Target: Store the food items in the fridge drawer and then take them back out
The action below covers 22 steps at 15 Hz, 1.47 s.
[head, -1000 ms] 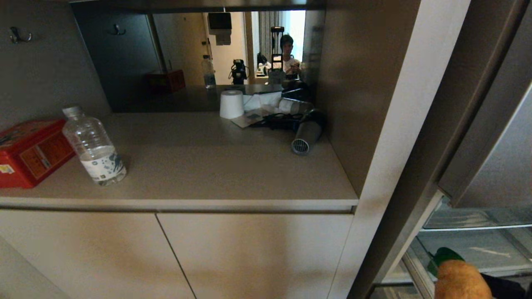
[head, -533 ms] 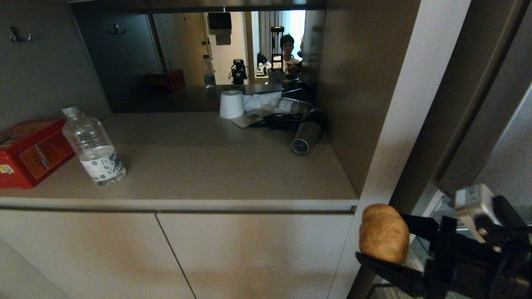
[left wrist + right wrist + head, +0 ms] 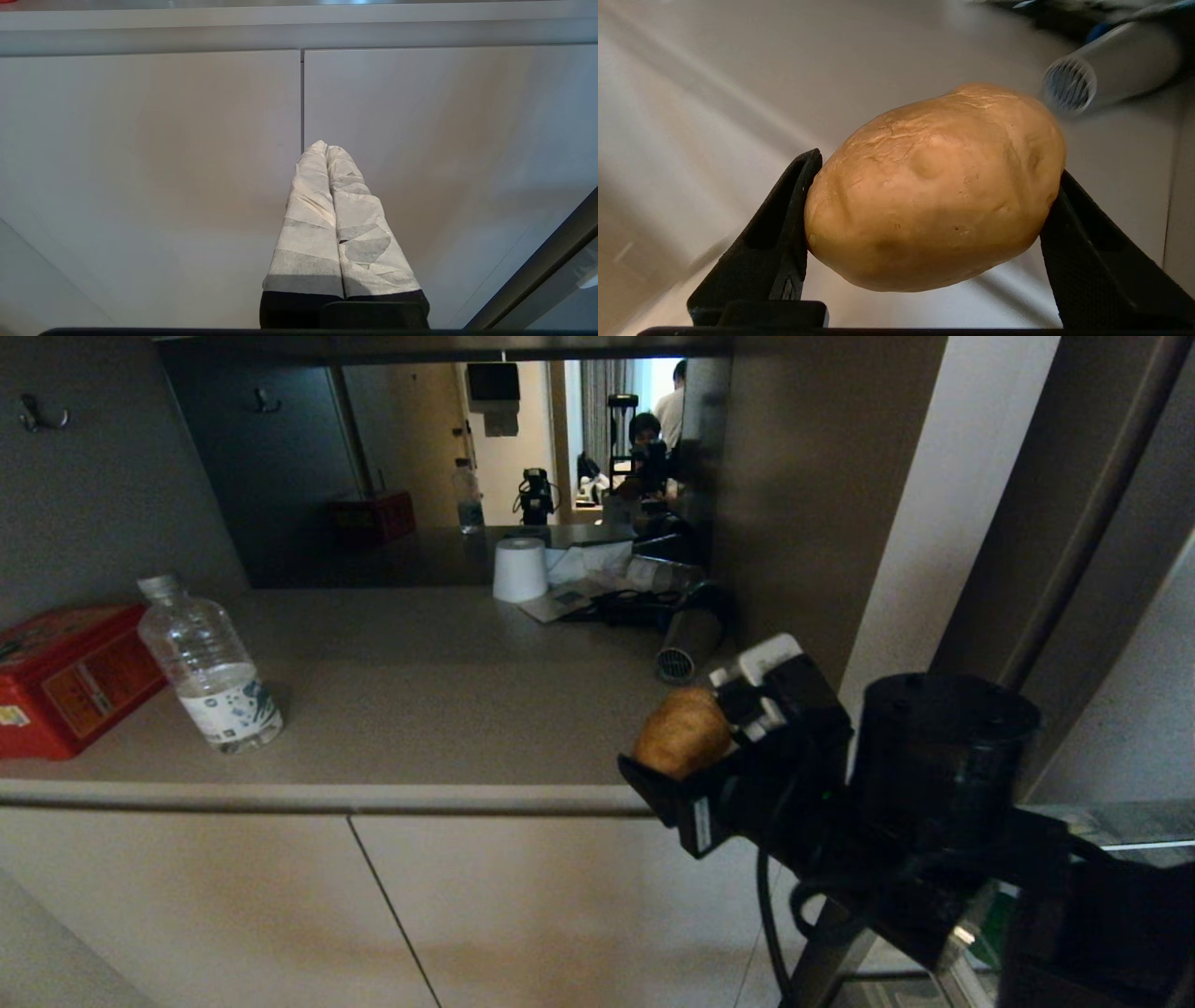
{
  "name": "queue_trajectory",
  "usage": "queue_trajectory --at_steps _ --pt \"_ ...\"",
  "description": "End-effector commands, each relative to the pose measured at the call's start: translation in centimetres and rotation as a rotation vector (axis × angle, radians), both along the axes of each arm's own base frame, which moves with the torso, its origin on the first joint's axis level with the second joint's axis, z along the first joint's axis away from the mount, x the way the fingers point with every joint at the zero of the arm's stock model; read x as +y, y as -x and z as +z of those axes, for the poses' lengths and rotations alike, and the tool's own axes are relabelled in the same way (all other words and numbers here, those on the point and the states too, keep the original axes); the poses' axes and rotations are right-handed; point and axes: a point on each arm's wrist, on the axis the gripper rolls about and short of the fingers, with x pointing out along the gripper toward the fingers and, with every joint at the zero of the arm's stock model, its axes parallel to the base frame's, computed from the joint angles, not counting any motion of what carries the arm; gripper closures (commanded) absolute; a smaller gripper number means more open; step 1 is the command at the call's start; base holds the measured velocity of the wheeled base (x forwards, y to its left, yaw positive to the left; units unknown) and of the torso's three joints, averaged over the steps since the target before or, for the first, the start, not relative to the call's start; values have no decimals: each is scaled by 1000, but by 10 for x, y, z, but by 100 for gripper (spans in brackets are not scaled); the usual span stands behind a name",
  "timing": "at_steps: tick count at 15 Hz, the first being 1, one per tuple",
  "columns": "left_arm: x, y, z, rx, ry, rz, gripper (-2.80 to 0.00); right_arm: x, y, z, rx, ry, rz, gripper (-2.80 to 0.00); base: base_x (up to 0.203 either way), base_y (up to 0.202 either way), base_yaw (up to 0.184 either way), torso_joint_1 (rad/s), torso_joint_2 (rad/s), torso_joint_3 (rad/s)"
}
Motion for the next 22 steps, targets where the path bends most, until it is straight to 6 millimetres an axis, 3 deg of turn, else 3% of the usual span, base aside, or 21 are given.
queue_trajectory --at_steps 1,6,13,22 --pt "0 -1 -3 10 0 1 0 34 -26 -8 -9 -9 -83 0 0 0 0 0 0 0" --pt "0 -1 -3 10 0 1 0 62 -65 -10 14 -10 -255 0 0 0 0 0 0 0" --pt "0 -1 -3 10 0 -1 0 60 -124 -17 27 -35 -461 0 0 0 0 0 0 0" --pt "0 -1 -3 11 0 1 0 57 -129 -28 58 -52 -473 0 0 0 0 0 0 0"
